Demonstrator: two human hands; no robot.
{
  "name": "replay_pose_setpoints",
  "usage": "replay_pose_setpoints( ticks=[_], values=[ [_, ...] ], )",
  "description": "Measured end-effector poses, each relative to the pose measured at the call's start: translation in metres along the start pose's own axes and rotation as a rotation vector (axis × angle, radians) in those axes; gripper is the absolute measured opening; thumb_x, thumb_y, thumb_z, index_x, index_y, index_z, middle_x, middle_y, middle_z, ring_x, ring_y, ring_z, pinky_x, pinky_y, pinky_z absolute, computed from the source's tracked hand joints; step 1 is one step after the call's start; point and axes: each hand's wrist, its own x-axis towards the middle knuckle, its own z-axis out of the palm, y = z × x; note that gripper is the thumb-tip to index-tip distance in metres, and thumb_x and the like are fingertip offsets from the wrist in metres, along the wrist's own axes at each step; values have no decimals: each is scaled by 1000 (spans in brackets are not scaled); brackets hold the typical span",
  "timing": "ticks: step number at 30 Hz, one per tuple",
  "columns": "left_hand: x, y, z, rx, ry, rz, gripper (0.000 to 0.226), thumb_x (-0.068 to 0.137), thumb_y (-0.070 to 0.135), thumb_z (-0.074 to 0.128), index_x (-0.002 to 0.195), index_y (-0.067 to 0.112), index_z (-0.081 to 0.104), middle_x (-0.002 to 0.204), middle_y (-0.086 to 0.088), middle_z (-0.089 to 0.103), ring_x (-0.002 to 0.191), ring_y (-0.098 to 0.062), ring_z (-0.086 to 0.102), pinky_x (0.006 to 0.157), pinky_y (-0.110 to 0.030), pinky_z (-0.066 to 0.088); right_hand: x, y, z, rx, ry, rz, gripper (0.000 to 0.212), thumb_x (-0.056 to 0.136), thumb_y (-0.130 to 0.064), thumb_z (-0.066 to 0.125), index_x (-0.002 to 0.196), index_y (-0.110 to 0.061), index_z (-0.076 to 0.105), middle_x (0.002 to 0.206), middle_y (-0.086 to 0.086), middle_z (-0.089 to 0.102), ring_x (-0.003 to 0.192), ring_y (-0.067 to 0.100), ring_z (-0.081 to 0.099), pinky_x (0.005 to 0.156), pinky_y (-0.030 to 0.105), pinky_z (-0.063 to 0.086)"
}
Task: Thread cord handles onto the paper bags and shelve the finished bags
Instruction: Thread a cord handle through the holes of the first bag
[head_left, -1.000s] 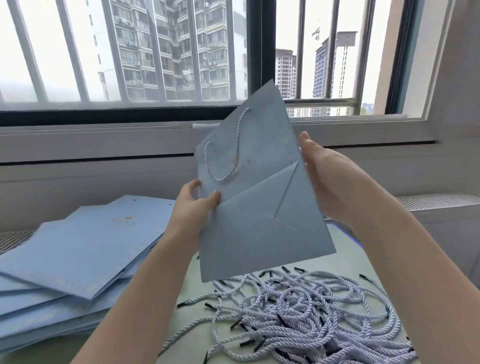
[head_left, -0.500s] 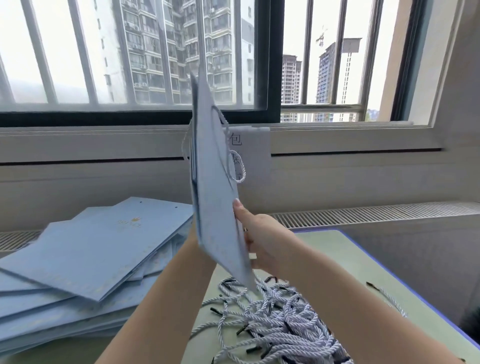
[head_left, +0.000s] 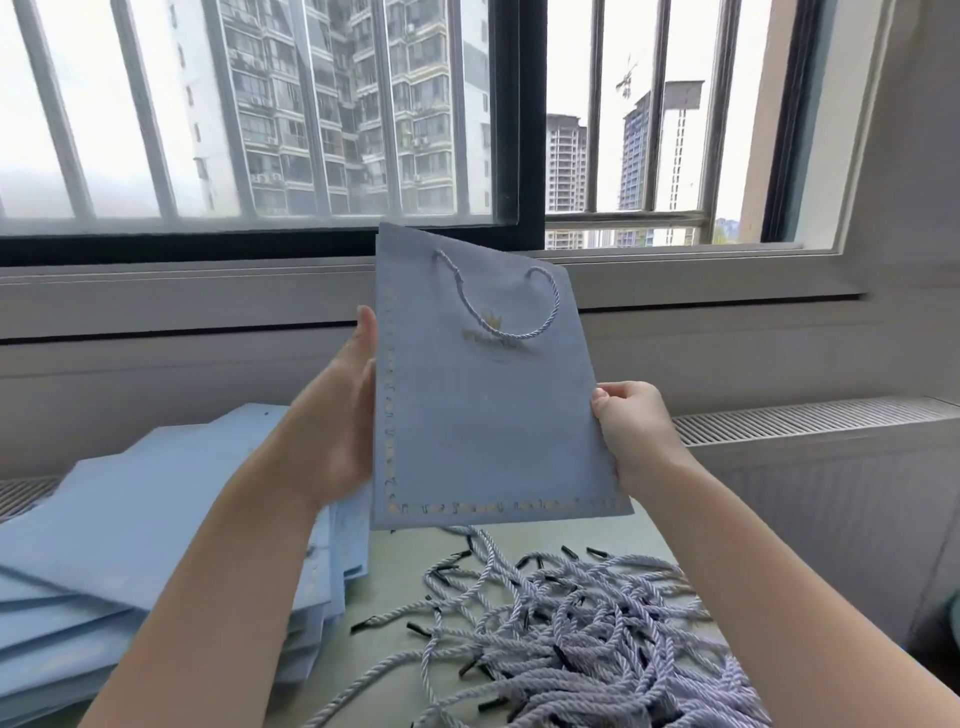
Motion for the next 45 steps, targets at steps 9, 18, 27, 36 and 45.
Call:
replay_pose_setpoints(
  ticks=[9, 18, 27, 36, 45],
  values=[
    [25, -48, 5, 57, 321, -140, 9, 95, 7, 51, 100, 6, 59, 69, -6, 70, 57, -21, 67, 48, -35, 54, -14, 26, -36, 315, -230, 338, 27, 92, -37, 57, 89, -12, 65, 83, 6, 72, 72, 22, 66, 59, 32, 57],
    [33, -74, 28, -106, 394, -196, 30, 99, 13, 46, 125, -1, 51, 101, -10, 63, 73, -19, 59, 62, -35, 46, -29, 40, -54, 733, -639, 270, 41, 85, -30, 61, 119, -7, 57, 109, 11, 65, 99, 27, 66, 78, 37, 56],
    [31, -88, 44, 642, 233, -172, 39, 100, 31, 43, 126, 2, 48, 115, -13, 58, 90, -21, 61, 81, -36, 52, -14, 59, -45, 523, 39, 273, 11, 91, 0, 56, 90, -12, 58, 73, 0, 67, 52, 8, 65, 44, 18, 50],
    [12, -122, 85, 1612, -203, -74, 52, 96, 43, 45, 140, 17, 33, 135, -7, 50, 122, -25, 48, 100, -44, 42, -13, 66, -57, 367, 269, 277, 9, 97, -9, 49, 103, -2, 48, 97, 14, 57, 78, 22, 59, 62, 33, 54],
    [-17, -133, 60, 1562, -50, 78, 58, 95, 54, 37, 139, 16, 37, 134, -4, 49, 123, -20, 44, 101, -35, 39, -13, 56, -78, -413, 95, 255, 23, 96, -8, 39, 75, -6, 46, 85, 15, 53, 52, 14, 45, 26, 11, 30]
  ],
)
